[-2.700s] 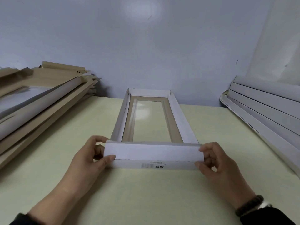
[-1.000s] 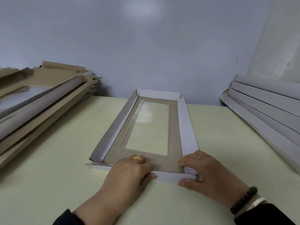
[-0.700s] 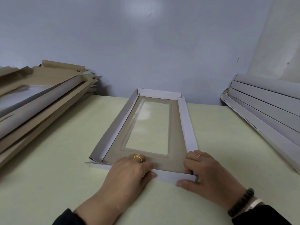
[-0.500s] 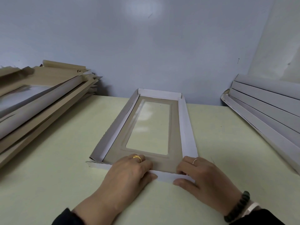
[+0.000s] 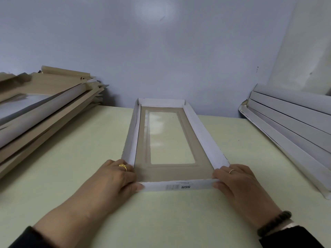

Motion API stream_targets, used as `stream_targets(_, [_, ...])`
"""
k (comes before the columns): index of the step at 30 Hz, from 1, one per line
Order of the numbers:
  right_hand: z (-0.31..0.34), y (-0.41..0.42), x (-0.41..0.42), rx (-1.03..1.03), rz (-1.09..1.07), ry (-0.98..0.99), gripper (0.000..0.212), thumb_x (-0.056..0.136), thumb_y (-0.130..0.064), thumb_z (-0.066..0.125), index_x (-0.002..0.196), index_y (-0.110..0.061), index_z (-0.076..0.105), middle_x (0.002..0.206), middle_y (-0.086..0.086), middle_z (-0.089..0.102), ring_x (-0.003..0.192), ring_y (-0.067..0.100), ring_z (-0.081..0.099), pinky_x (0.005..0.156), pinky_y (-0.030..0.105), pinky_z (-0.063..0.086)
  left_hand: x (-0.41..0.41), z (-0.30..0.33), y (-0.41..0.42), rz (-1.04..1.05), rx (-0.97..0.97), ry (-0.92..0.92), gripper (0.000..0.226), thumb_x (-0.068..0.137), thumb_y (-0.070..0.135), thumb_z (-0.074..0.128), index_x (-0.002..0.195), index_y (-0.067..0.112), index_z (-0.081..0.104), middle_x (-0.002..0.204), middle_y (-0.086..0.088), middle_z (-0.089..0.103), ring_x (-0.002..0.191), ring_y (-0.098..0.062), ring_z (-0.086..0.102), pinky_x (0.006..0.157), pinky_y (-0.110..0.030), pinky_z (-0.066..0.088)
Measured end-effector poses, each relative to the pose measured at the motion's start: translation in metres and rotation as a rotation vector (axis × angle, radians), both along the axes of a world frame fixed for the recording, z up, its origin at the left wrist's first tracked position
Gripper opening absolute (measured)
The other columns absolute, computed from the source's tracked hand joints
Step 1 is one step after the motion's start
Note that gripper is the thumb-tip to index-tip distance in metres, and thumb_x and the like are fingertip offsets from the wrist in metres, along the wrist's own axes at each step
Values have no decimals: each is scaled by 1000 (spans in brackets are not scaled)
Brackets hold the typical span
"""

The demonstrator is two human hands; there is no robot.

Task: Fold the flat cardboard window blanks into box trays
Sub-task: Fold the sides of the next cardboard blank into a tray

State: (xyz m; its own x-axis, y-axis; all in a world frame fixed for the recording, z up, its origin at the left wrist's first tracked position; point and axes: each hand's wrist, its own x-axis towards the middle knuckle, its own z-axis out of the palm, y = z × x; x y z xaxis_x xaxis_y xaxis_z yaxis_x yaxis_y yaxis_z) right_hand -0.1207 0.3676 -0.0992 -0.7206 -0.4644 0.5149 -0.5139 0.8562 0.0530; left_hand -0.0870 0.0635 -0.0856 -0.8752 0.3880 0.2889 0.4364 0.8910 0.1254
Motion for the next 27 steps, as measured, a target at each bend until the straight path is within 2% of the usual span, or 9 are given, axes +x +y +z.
stream_targets(5, [0, -1, 1, -5, -1, -9, 8, 67, -17, 62, 61, -17, 57, 54, -8, 52, 51, 14, 54, 67, 28, 32, -7, 0, -10, -37, -31, -33, 78, 71, 68, 0, 81, 20, 62, 85, 10, 59, 86, -4, 50, 83, -18, 31])
stream_targets(8, [1, -1, 2, -14, -3, -14, 7, 67, -17, 62, 61, -16, 58, 54, -7, 53, 52, 14, 55, 67, 27, 32, -10, -1, -11, -39, -38, -56, 69, 80, 68, 10, 87, 24, 62, 86, 10, 57, 83, -6, 49, 83, -18, 32])
stream_targets(10, [2, -1, 3, -18, -6, -20, 7, 67, -18, 62, 61, -16, 58, 54, -7, 53, 52, 14, 55, 67, 27, 32, -11, -1, -10, -19, -36, -80, 58, 86, 66, 19, 105, 34, 63, 100, 19, 58, 90, 0, 50, 86, -15, 31])
stream_targets(13, [2, -1, 3, -22, -2, -26, 7, 67, -18, 63, 62, -16, 58, 55, -7, 54, 52, 14, 55, 67, 27, 32, -10, 0, -9, -50, -41, -87, 80, 74, 71, 0, 120, 39, 57, 124, 31, 50, 110, 5, 49, 88, -14, 31])
stream_targets(17, [2, 0, 3, -23, -4, -32, 7, 68, -19, 62, 62, -16, 59, 55, -7, 54, 52, 14, 56, 67, 27, 32, -10, 8, -8, -107, -78, -34, 82, 84, 66, -9, 111, 39, 64, 113, 30, 60, 95, 6, 58, 75, -12, 40])
stream_targets(20, [2, -1, 4, -20, 1, -32, 7, 68, -19, 63, 62, -16, 59, 55, -7, 54, 52, 14, 56, 67, 27, 32, -13, -4, -15, -87, -89, -59, 103, 66, 75, -26, 120, 40, 54, 119, 25, 55, 108, 3, 49, 88, -16, 33])
stream_targets(22, [2, -1, 4, -22, 5, -35, 8, 68, -19, 63, 62, -16, 59, 55, -7, 53, 52, 14, 55, 68, 27, 33, -14, -6, -15, -78, -90, -48, 107, 63, 76, -28, 115, 37, 57, 114, 22, 56, 104, 2, 50, 88, -17, 33])
stream_targets(25, [2, -1, 4, -18, -1, -41, 8, 69, -20, 62, 63, -16, 59, 55, -6, 54, 53, 15, 56, 68, 27, 32, -11, -7, -13, -37, -68, -27, 104, 61, 77, -27, 101, 34, 58, 99, 20, 51, 81, 4, 47, 75, -10, 28])
stream_targets(27, [1, 0, 4, -17, -3, -42, 9, 70, -20, 62, 62, -15, 59, 55, -6, 54, 53, 15, 56, 68, 27, 32, -8, -8, -11, -3, -73, -25, 90, 62, 78, -25, 85, 32, 50, 88, 17, 42, 66, 3, 37, 70, -11, 28])
